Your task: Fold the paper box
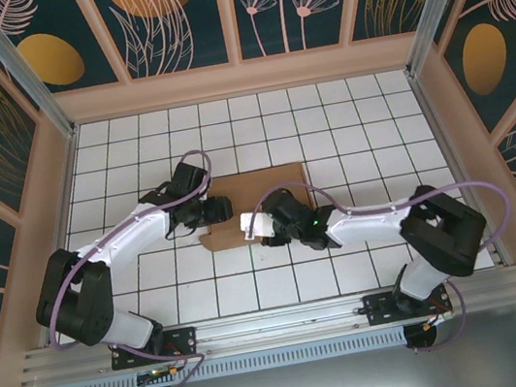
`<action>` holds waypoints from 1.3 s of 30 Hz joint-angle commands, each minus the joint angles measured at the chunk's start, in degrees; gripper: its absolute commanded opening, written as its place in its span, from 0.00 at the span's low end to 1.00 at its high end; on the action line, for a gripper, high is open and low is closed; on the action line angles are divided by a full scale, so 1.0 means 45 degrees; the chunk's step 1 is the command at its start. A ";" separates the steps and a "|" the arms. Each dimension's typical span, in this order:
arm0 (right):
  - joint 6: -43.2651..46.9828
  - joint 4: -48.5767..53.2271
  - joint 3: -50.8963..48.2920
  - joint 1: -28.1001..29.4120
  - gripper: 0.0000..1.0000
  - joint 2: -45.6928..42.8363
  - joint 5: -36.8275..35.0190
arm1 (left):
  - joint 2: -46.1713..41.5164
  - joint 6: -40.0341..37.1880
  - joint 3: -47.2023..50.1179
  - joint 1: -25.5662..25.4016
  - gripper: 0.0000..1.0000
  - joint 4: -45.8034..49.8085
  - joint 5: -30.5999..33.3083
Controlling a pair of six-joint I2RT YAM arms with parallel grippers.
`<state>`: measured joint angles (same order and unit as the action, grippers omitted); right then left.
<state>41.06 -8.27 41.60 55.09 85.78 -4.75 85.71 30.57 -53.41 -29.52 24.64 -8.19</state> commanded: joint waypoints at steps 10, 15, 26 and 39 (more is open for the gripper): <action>-0.9298 0.3047 0.1343 -0.5030 0.58 -0.3164 0.4299 | -0.0625 -0.0347 0.0755 0.1671 0.66 -0.1425 -0.0820; -1.1518 0.1142 -0.0282 -0.6551 0.48 -0.3606 0.5602 | 0.0331 -0.0195 0.1437 0.2008 0.64 -0.3273 -0.2215; -1.3719 0.1806 0.0249 -0.8499 0.62 -0.1162 0.7927 | 0.1441 0.0925 0.3170 0.2638 0.46 -0.7471 -0.4744; -1.5524 0.0596 -0.0860 -1.0307 0.73 0.0023 0.8793 | 0.2608 0.0890 0.3734 0.2859 0.21 -0.8571 -0.6929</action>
<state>-27.38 -4.58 38.39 8.88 84.73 32.69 94.35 34.37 -38.09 -16.86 -14.02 -35.27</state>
